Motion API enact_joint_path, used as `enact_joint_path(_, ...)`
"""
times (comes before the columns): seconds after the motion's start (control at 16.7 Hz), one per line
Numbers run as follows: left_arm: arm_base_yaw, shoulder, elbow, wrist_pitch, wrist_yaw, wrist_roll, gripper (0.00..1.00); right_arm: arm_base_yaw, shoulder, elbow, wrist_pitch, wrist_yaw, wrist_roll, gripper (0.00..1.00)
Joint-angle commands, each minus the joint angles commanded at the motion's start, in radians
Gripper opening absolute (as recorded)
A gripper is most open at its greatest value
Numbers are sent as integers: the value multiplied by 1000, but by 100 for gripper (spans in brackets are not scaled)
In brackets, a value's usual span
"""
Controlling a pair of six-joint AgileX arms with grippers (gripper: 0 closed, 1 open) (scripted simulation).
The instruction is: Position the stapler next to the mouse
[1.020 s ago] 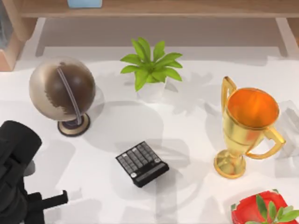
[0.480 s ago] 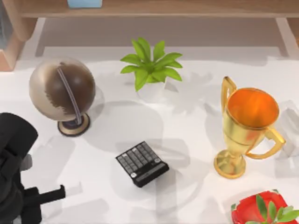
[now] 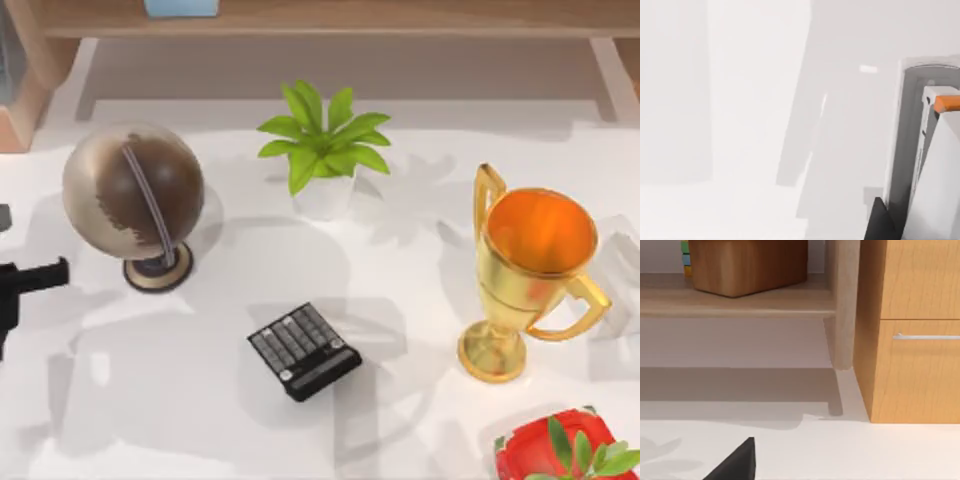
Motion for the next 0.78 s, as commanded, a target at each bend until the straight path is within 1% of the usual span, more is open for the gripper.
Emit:
enact_joint_path(0.18, 161, 217, 274, -59, -5, 219, 0, 0, 0, 0, 0, 0, 0, 100)
enact_joint_path(0.36, 275, 410, 529, -106, -13, 408, 0, 0, 0, 0, 0, 0, 0, 100)
enact_joint_path(0.48, 319, 508, 665, -124, -17, 502, 0, 0, 0, 0, 0, 0, 0, 100)
enact_joint_path(0.6, 345, 579, 763, -134, -18, 571, 0, 0, 0, 0, 0, 0, 0, 100)
enact_joint_path(0.78, 362, 632, 835, -139, -16, 628, 0, 0, 0, 0, 0, 0, 0, 100)
